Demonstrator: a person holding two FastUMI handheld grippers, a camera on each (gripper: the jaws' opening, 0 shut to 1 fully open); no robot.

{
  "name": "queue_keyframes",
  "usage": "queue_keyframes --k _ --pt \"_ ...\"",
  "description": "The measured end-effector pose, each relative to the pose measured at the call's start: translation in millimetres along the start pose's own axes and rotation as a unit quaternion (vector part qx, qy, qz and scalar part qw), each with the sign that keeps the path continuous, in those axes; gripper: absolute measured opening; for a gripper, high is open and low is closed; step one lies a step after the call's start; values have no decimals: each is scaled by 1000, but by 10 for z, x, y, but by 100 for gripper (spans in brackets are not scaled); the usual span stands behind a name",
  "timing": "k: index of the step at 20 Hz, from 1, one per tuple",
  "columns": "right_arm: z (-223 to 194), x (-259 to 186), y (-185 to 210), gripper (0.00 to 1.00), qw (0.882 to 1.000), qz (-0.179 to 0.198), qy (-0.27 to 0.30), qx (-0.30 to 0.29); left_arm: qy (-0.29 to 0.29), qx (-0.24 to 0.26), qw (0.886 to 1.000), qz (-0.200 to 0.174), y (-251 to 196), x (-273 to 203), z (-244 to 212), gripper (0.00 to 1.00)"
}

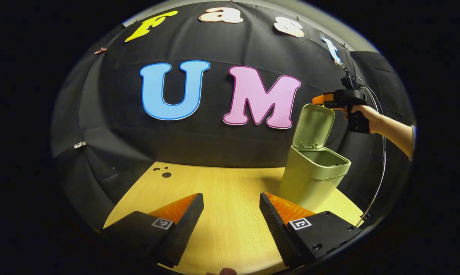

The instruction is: Press the lid of the desktop garbage bin to open it, pick up the crumpled paper on the desktop and throw it into the bin, then pick up the pop can on the desktop and drop it into the bin, and finally close the garbage bin lid.

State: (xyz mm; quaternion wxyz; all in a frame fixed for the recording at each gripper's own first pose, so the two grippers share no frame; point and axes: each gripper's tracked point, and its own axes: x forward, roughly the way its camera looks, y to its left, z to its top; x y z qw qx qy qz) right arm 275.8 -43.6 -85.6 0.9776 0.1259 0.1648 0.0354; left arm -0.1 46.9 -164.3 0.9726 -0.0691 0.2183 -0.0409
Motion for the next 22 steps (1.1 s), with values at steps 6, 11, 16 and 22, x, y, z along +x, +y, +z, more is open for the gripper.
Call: queue_keyframes --k 6,11,16,22 --pt "-188 -344 44 93 1000 9 20 6 3 8 1000 -22 -84 25 -22 95" --pt "-424 -609 63 93 999 7 40 9 5 11 999 -45 -145 58 -31 95" --pt "-765 -828 54 93 997 -2 71 14 5 17 998 -64 -208 63 -30 95" --pt "-1143 -955 78 93 995 -6 99 17 9 23 997 -75 -230 43 -61 95"
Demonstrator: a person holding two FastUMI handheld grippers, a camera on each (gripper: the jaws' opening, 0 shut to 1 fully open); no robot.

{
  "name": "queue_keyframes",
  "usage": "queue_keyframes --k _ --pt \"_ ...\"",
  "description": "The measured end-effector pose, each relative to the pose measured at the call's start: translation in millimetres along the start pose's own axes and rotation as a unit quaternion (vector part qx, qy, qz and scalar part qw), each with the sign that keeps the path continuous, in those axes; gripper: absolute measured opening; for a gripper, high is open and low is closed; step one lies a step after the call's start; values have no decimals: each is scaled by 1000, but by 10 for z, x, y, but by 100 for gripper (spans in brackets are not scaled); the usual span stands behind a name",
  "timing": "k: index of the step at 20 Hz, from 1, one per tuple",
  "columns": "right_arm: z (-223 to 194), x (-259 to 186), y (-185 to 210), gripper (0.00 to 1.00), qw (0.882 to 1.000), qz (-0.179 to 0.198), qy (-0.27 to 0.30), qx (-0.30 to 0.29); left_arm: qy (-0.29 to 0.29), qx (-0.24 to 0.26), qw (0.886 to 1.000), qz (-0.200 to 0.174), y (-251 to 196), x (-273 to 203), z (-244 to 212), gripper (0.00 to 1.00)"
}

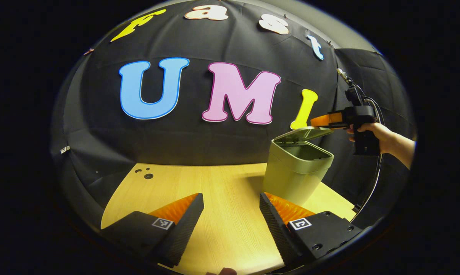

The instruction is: Press the lid of the desktop garbage bin to open it, pick up the crumpled paper on the desktop and throw it into the bin, then pick up the pop can on the desktop and drop it into the bin, and finally close the garbage bin lid.

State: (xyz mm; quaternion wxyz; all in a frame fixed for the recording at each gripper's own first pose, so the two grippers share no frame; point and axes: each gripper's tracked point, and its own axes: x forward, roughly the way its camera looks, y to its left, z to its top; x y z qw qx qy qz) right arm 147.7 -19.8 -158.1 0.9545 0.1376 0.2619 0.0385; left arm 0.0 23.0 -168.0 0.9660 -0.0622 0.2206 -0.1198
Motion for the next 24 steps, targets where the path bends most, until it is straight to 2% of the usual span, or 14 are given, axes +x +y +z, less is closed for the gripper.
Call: queue_keyframes --k 15,24 --pt "-780 82 28 96 995 4 91 -26 7 3 1000 -2 -32 19 -31 95" --pt "-816 103 20 98 997 4 74 -10 13 -4 1000 -1 -37 72 -69 94"
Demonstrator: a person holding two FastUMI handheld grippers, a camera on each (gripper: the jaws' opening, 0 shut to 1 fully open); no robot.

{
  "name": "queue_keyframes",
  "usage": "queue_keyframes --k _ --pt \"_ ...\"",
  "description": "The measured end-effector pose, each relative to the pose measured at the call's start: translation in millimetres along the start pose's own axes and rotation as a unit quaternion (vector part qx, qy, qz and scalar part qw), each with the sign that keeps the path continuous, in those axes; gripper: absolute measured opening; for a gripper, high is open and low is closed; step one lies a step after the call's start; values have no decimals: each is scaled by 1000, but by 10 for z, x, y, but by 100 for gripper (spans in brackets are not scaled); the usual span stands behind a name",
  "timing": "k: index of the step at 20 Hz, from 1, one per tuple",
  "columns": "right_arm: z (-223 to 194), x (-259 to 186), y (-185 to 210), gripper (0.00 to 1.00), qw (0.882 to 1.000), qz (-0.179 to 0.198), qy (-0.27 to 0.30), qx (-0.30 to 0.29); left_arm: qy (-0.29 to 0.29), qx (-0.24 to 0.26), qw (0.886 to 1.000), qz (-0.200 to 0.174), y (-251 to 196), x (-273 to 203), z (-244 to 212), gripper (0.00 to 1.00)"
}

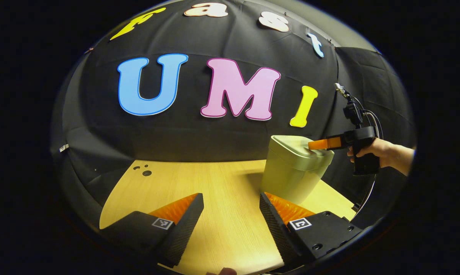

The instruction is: Press the lid of the desktop garbage bin to open it, pick up the crumpled paper on the desktop and throw it into the bin, then pick up the pop can on the desktop and drop it into the bin, and finally close the garbage bin lid.

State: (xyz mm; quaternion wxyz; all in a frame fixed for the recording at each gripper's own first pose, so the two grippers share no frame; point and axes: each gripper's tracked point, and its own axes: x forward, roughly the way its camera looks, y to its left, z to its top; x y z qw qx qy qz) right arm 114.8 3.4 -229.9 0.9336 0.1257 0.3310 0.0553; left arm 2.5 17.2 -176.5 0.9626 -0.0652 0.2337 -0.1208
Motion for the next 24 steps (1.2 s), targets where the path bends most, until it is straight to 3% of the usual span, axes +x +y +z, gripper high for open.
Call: queue_keyframes --k 6,9,16,24 --pt "-57 4 16 99 1000 -10 -26 1 -2 -11 1000 -2 -37 18 -4 96" --pt "12 -47 77 97 998 11 -67 -6 3 -14 1000 -7 -55 1 -19 96" --pt "107 -46 50 94 997 9 -66 38 -9 -9 1000 1 -21 21 103 96" --pt "267 -392 195 97 993 20 -111 24 -19 -1 1000 1 -119 51 218 96"
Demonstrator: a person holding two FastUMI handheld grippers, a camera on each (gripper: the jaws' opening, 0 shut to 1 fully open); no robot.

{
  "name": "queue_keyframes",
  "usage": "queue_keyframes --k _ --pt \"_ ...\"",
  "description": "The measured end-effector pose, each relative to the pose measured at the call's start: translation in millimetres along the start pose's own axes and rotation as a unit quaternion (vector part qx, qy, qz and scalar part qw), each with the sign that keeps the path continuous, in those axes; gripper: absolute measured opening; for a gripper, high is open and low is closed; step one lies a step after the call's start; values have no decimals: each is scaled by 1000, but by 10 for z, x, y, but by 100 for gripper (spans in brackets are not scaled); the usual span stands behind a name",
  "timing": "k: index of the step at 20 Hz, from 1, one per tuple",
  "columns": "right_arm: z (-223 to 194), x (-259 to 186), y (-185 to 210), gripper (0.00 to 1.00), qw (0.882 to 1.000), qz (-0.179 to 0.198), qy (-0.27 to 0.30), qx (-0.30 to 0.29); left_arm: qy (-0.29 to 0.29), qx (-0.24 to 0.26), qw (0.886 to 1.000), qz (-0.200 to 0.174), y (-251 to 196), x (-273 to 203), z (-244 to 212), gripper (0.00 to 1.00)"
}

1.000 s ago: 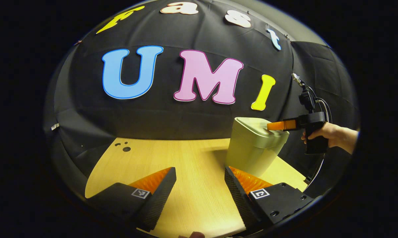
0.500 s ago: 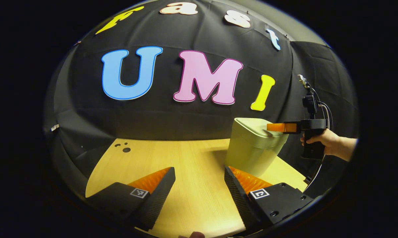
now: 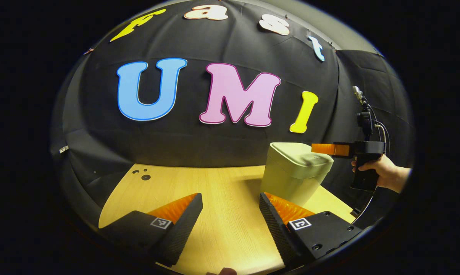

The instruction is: Press the lid of the desktop garbage bin to open it, pick up the crumpled paper on the desktop and throw it into the bin, then pick up the pop can on the desktop and drop it into the bin, and finally close the garbage bin lid.

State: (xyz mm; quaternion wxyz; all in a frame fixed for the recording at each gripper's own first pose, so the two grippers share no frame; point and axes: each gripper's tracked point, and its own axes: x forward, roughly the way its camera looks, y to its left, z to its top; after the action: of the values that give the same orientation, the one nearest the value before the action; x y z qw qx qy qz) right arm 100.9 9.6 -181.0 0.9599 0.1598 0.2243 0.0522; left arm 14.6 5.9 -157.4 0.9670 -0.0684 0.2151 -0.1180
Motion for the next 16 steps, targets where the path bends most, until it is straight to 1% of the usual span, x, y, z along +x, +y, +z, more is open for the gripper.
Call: queue_keyframes --k 9,16 --pt "232 -442 280 97 999 31 -33 -8 -8 12 1000 -10 -154 58 119 96" --pt "207 -787 528 97 997 57 -54 -21 -27 14 1000 -4 -170 59 251 96"
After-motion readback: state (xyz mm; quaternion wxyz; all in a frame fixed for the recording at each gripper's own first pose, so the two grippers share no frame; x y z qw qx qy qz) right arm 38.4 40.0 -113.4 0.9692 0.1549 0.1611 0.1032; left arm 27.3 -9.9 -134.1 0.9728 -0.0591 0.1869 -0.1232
